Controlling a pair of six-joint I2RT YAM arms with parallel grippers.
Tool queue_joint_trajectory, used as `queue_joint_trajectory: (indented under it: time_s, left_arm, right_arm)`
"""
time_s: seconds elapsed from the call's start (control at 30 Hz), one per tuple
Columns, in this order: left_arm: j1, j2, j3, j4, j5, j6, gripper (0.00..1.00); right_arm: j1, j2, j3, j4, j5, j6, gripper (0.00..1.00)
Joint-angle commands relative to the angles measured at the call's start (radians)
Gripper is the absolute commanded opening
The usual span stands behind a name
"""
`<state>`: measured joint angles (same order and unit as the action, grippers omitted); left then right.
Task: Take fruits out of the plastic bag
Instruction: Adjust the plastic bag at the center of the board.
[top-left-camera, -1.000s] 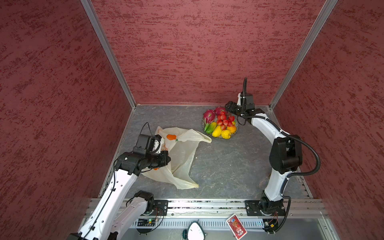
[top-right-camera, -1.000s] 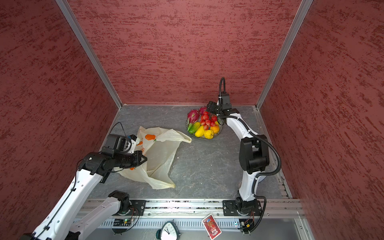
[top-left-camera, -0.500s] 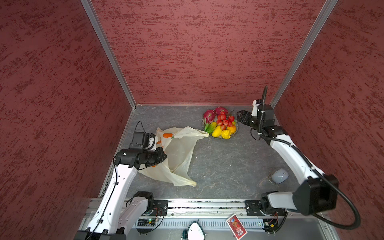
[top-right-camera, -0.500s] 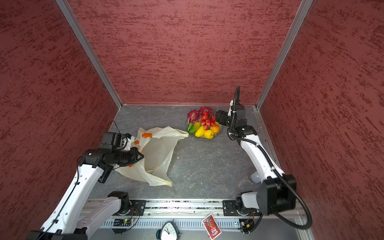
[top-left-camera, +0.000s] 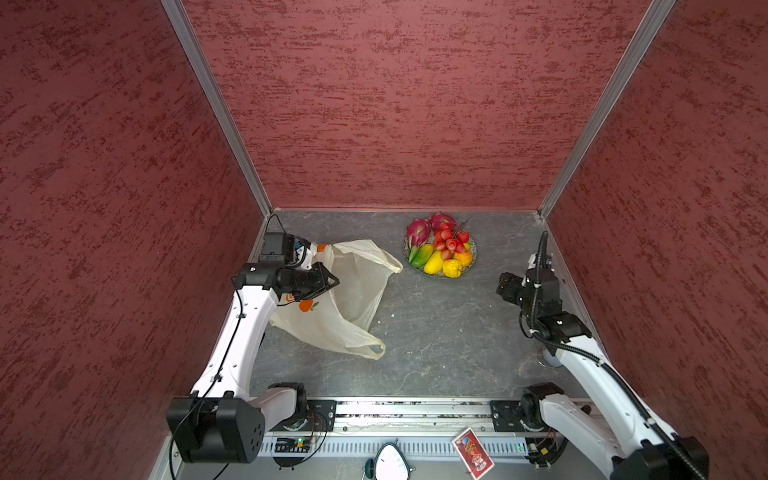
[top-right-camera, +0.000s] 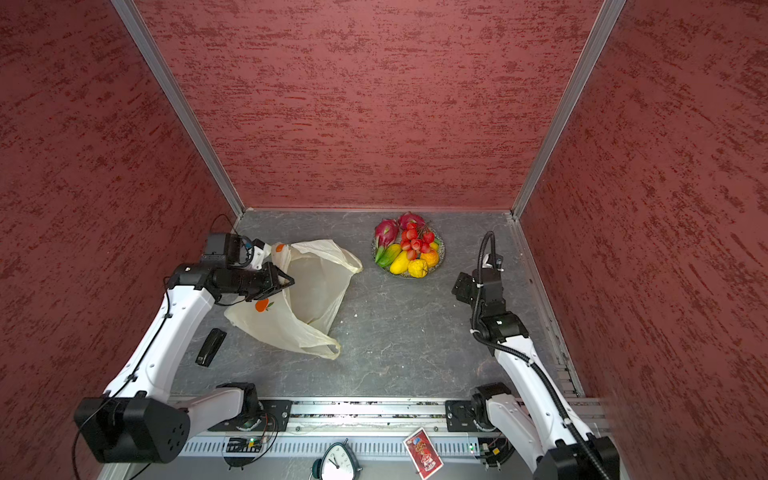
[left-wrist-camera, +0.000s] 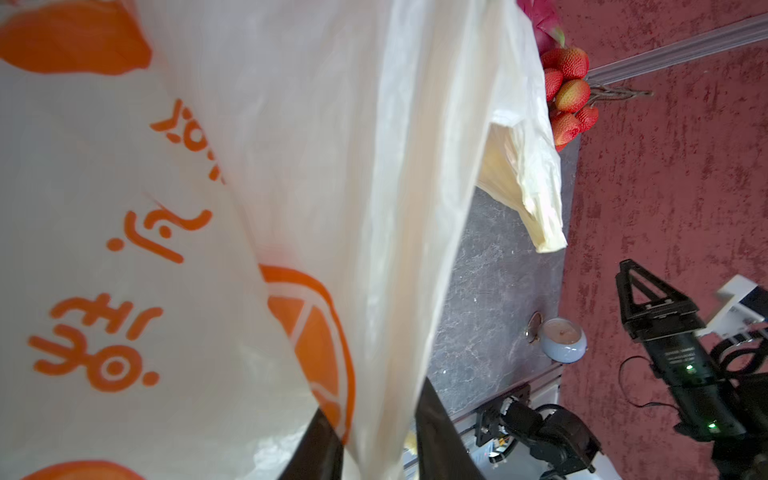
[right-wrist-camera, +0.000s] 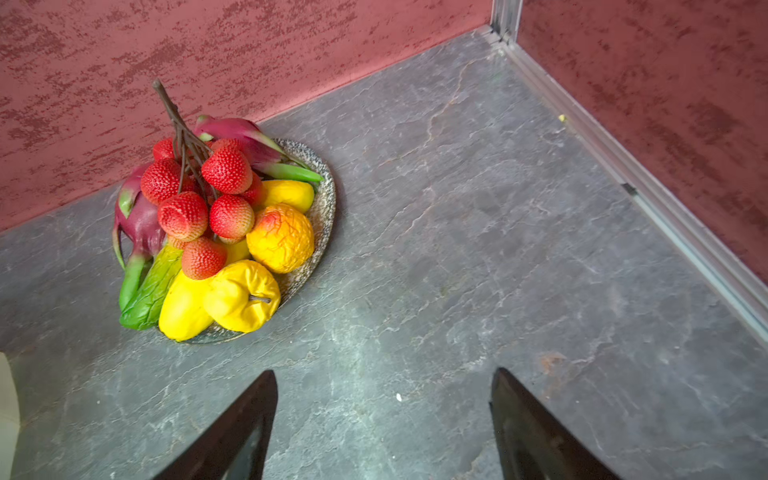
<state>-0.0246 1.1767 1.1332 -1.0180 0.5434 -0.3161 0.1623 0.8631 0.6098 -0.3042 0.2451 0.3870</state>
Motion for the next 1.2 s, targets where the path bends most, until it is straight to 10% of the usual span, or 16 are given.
queue_joint_trajectory:
  time_s: [0.0, 0.37, 0.57, 0.7, 0.97, 1.17]
  left_arm:
    - [-0.068, -0.05, -0.042, 0.028, 0.011, -0.018, 0.54]
    - [-0.027, -0.213, 0.15, 0.126, 0.029, -0.047, 0.81]
    - [0.002, 0.041, -0.001, 0.624, 0.196, -0.283, 0.68]
    - [-0.053, 0.162, -0.18, 0.899, 0.104, -0.351, 0.66]
    - [-0.048, 0.328, -0.449, 1.157, 0.059, -0.299, 0.7]
    - [-0.047, 0.424, -0.459, 1.236, 0.089, -0.279, 0.7]
  right_arm:
    - [-0.004, -0.086, -0.024, 0.112, 0.083, -0.034, 0.85]
    - [-0.004, 0.0, -0.022, 0.226, 0.204, -0.129, 0.89]
    - [-0.004, -0.014, -0.067, 0.289, 0.172, -0.104, 0.89]
    - [-0.004, -0.014, -0.131, 0.382, 0.199, -0.167, 0.9]
    - [-0.005, -0.047, -0.486, 1.057, 0.134, -0.376, 0.99]
    - [-0.006, 0.305, -0.543, 1.501, 0.125, -0.461, 0.99]
